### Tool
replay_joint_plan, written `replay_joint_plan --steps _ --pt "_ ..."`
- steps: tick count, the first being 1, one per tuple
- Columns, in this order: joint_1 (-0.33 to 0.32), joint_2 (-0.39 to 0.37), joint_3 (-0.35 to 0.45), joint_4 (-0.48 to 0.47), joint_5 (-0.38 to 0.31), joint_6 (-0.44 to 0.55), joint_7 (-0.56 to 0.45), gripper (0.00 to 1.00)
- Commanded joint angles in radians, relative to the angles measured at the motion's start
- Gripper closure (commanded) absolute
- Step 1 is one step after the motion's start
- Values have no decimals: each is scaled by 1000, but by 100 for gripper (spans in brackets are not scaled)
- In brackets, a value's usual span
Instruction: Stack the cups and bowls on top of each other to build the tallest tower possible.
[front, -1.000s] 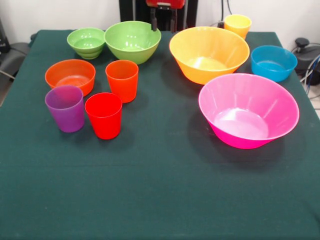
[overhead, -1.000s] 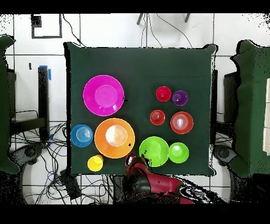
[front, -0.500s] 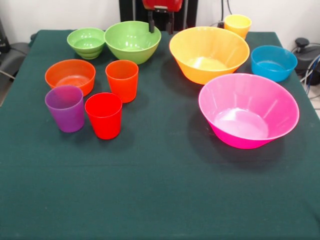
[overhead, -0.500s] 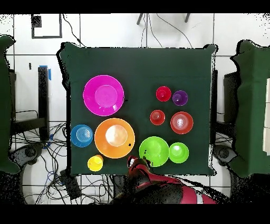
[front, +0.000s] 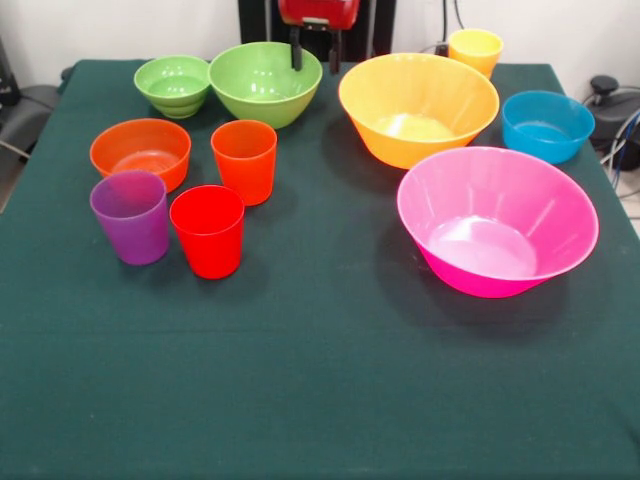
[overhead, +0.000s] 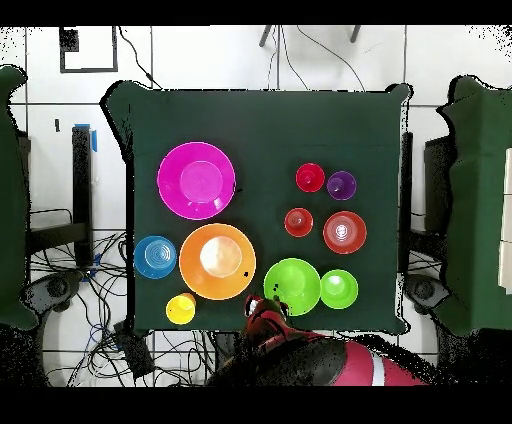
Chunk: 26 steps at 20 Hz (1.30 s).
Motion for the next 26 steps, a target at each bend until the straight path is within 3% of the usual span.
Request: replay_joint_plan --steps 1,26 --pt "4 51 58 -152 -43 -51 108 0" --pt "5 81 60 -189 -78 -52 106 0"
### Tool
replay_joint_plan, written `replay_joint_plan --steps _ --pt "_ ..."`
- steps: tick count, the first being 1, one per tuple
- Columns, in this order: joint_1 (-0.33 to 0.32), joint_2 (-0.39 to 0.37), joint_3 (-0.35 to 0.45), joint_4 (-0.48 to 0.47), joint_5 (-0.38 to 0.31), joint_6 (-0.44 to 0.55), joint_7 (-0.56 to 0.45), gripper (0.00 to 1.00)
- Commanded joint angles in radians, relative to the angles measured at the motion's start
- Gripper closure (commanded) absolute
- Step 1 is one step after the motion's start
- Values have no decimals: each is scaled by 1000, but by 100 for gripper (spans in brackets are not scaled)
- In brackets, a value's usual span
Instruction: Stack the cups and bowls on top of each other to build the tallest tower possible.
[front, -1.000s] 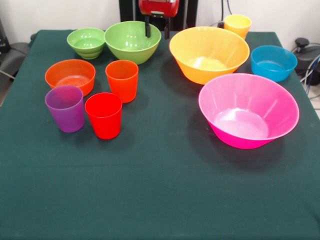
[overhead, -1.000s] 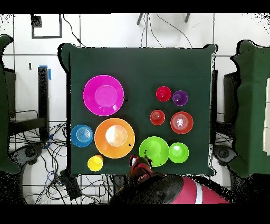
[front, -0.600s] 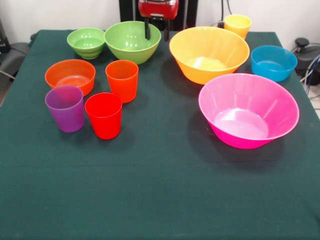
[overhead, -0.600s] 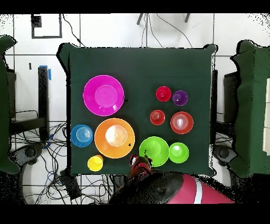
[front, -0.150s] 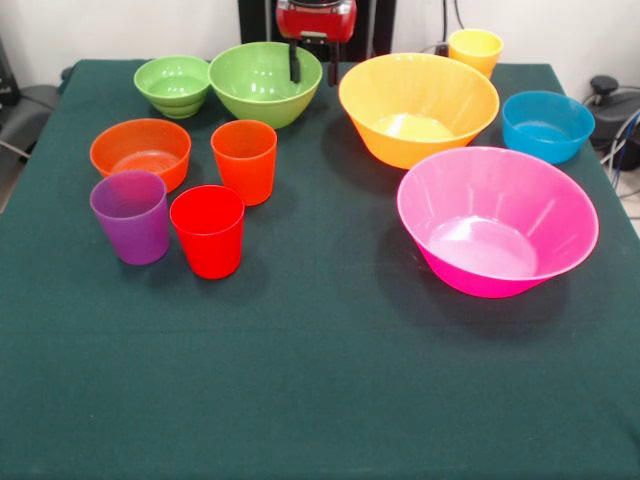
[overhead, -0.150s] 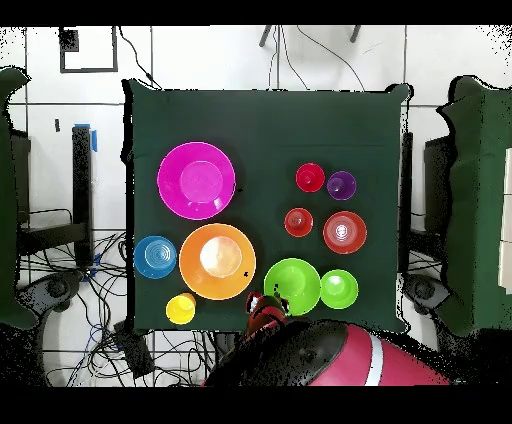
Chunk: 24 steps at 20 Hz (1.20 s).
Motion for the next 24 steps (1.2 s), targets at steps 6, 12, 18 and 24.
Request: replay_joint_plan --steps 6,12,18,24 --pt "6 24 62 -139 -43 -48 106 100" --pt "5 24 63 -140 -45 -48 106 100" --pt "5 24 64 -140 -49 -49 106 100" --pt "5 22 64 -139 -48 -46 109 100"
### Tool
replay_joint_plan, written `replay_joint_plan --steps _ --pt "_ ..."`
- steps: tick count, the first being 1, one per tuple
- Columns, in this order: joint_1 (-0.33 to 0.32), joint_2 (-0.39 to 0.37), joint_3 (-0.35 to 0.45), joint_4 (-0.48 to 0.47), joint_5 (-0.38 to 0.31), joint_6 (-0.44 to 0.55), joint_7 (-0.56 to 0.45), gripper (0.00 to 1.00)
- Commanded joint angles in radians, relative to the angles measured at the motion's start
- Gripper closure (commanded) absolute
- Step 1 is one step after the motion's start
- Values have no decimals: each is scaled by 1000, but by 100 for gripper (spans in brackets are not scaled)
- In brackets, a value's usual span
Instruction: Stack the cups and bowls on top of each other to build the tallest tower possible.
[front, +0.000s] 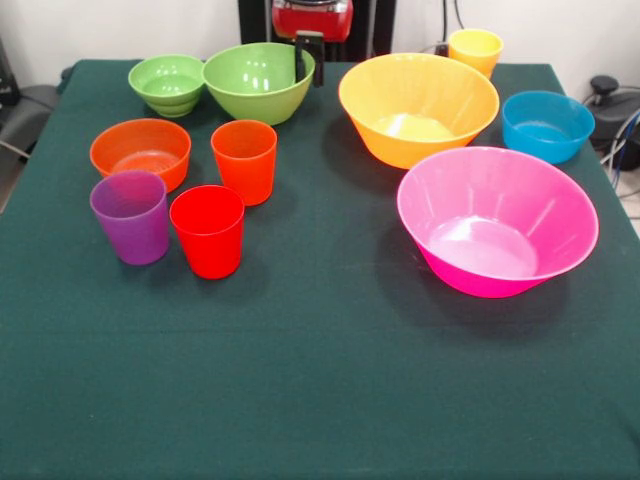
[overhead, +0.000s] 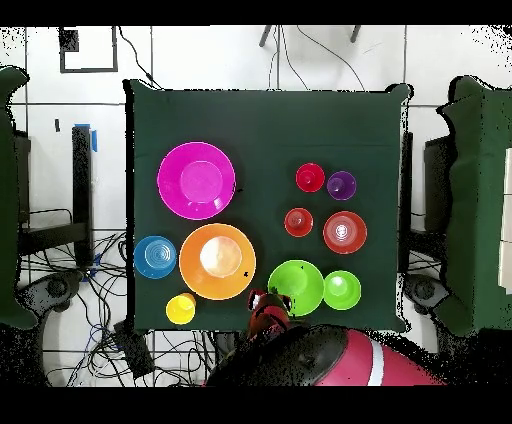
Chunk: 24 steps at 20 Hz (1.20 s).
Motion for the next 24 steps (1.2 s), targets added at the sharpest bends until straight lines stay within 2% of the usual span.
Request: replay_joint_plan --steps 1,8,16,24 --pt "6 41 70 -137 -30 -13 110 100" --pt "7 41 68 -137 -29 -13 110 100" --pt "-7 -47 104 -94 -28 69 104 100" --pt "-13 -82 114 -68 -26 102 105 100"
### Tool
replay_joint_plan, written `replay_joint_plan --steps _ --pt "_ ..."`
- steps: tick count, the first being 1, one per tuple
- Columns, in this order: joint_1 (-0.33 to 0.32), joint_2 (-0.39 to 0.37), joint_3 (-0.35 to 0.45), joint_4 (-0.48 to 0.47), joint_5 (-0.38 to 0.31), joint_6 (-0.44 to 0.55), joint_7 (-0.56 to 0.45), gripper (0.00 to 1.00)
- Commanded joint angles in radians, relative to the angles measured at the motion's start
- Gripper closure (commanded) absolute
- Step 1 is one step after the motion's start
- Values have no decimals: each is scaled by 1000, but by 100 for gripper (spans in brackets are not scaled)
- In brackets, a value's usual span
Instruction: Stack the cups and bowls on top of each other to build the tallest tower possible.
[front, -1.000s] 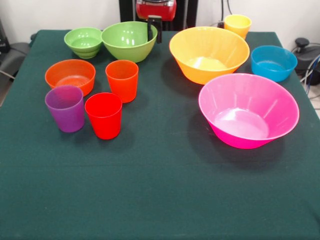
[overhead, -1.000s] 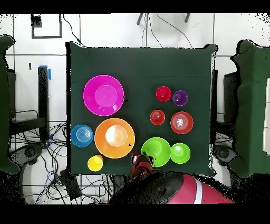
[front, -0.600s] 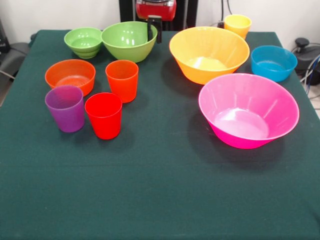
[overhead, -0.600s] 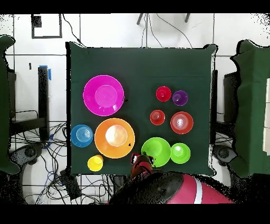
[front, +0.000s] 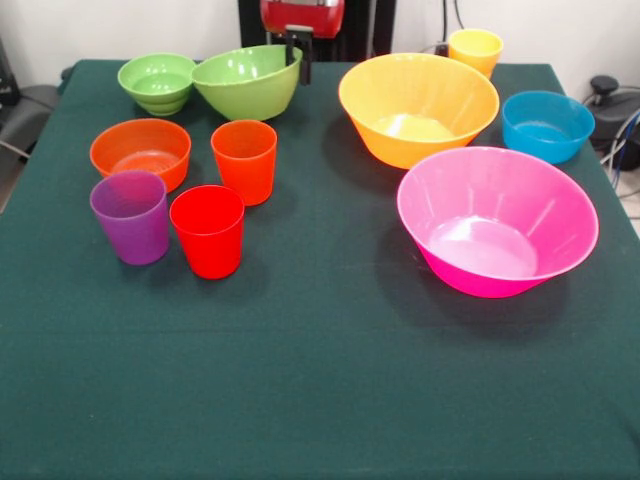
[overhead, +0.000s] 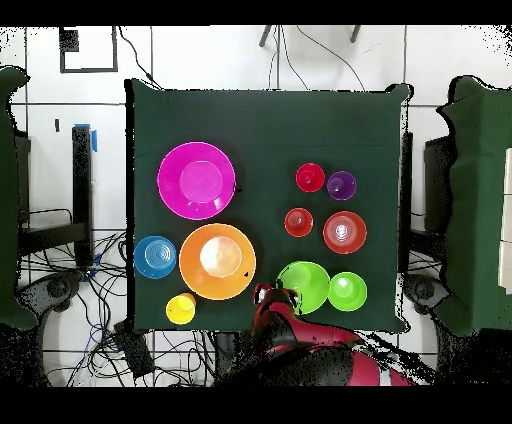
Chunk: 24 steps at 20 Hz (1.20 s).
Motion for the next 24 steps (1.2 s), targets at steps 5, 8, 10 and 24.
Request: replay_joint_plan --steps 5,8,10,24 --pt "-15 -104 149 -21 -15 163 108 100" --pt "-23 -184 183 18 3 228 108 100" --pt "-29 -233 207 38 16 270 109 100" --pt "-16 -448 309 89 112 491 110 100"
